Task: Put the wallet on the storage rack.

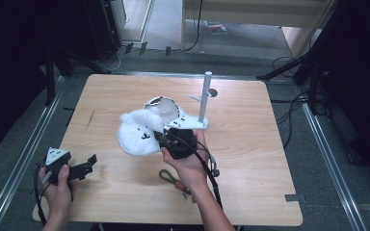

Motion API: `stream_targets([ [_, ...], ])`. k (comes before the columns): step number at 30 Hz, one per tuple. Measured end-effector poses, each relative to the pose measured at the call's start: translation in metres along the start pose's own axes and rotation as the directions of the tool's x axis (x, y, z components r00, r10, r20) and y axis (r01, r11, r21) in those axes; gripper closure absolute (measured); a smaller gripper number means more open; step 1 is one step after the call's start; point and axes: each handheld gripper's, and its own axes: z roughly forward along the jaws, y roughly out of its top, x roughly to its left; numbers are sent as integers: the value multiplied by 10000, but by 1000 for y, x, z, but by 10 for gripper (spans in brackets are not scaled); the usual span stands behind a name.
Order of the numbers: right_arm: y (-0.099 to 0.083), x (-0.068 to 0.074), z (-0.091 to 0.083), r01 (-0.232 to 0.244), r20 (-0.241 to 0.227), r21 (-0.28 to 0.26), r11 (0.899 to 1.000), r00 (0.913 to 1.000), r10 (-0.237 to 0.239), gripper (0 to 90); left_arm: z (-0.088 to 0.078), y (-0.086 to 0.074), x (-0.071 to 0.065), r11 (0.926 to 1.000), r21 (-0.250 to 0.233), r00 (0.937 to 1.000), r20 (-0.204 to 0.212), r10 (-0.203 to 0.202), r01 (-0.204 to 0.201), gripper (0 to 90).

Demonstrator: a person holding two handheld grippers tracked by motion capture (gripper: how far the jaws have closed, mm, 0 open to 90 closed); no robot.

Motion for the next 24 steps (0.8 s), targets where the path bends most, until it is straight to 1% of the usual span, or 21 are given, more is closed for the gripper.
stream_targets([
  [1, 1, -3, -2, -61, 158, 14, 10000, 9999, 61, 791, 0, 0, 0, 10000, -1, 10000, -2, 5, -5, 4],
  [2, 1, -3, -2, -61, 158, 14, 10000, 9999, 61, 791, 0, 0, 0, 10000, -1, 10000, -2, 5, -5, 4],
  [4, 2, -9, -5, -116, 393, 31, 9999, 9992, 115, 790, 0, 0, 0, 10000, 16, 10000, -1, 5, -5, 4],
  [8, 3, -16, -9, -301, 644, 48, 9995, 9975, 297, 790, 0, 0, 0, 10000, 11, 10000, 5, 0, 0, 4],
  [10, 3, -18, -10, -298, 718, 44, 9995, 9970, 294, 789, 0, 0, 0, 10000, 12, 10000, 5, 2, -2, 4],
  [12, 4, -24, -13, -477, 917, 24, 9989, 9947, 473, 787, 0, 0, 0, 10000, 29, 10000, -2, 19, -19, 4],
  [18, 5, -32, -18, -618, 1358, -50, 9981, 9888, 619, 783, 0, 0, 0, 10000, 3, 10000, -2, 1, -1, 4],
  [19, 5, -34, -18, -585, 1443, -48, 9983, 9878, 586, 783, 0, 0, 0, 10000, 3, 10000, -2, 3, -3, 4],
  [20, 5, -34, -18, -585, 1443, -48, 9983, 9878, 586, 783, 0, 0, 0, 10000, 3, 10000, -2, 3, -3, 4],
  [21, 5, -36, -20, -645, 1598, -60, 9979, 9850, 646, 781, 0, 0, 0, 10000, 0, 10000, -3, 0, 0, 4],
  [24, 5, -39, -21, -710, 1797, -119, 9974, 9811, 720, 779, 0, 0, 0, 10000, -6, 10000, -3, 1, -1, 4],
])
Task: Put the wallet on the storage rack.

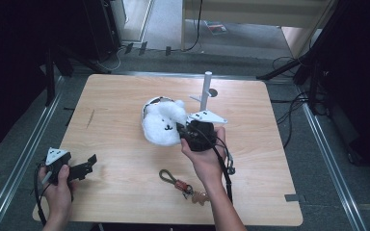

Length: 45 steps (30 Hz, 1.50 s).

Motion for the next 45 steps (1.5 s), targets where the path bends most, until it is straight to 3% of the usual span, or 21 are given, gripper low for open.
stream_targets([
  [11, -1, -11, 5, -199, 1039, 57, 9998, 9944, 192, 770, 0, 0, 0, 10000, -3, 10000, -8, -3, 3, 4],
  [23, 2, -18, 17, -620, 1634, 75, 9980, 9847, 600, 767, 0, 0, 0, 10000, 23, 10000, -7, 13, -13, 4],
  [37, 10, -10, 34, -547, 2056, 45, 9985, 9772, 526, 751, 0, 0, 0, 10000, 23, 10000, 2, 15, -15, 4],
  [45, 14, -6, 43, -498, 2505, -342, 9982, 9664, 568, 761, 0, 0, 0, 10000, 3, 10000, 10, -15, 15, 4],
])
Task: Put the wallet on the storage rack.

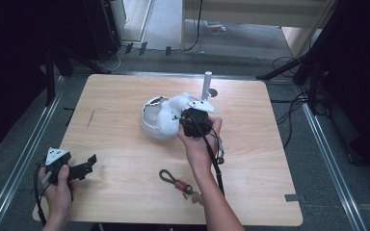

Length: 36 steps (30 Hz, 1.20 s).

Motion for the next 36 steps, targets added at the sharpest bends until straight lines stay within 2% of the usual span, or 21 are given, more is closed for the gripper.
stream_targets([
  [9, 0, 7, 12, 33, 277, -315, 9995, 9996, -24, 768, 0, 0, 0, 10000, 6, 10000, 4, 30, -30, 4],
  [14, -1, 13, 19, 160, 342, -312, 9994, 9993, -149, 768, 0, 0, 0, 10000, 12, 10000, 9, 14, -14, 4],
  [27, -5, 26, 34, 352, 4, -349, 9988, 9994, -352, 753, 0, 0, 1, 10000, 15, 10000, 44, -5, 4, 4],
  [36, -7, 27, 38, 413, -222, -414, 9983, 9989, -423, 732, 0, 0, 0, 10000, 24, 10000, 41, 3, -3, 4],
])
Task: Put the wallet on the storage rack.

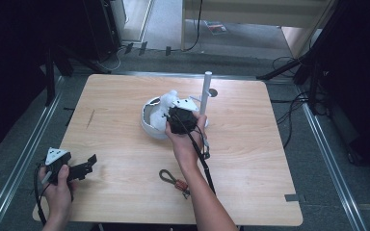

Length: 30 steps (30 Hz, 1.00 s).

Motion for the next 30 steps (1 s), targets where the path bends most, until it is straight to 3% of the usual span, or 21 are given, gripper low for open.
stream_targets([
  [7, 2, 2, -2, -86, -560, -359, 9993, 9984, 65, 706, 0, 0, 0, 10000, 6, 10000, 5, 5, -5, 4],
  [30, -12, 10, 14, 492, -604, 223, 9985, 9970, -478, 705, 0, 0, 0, 10000, 3, 10000, 4, 15, -15, 4],
])
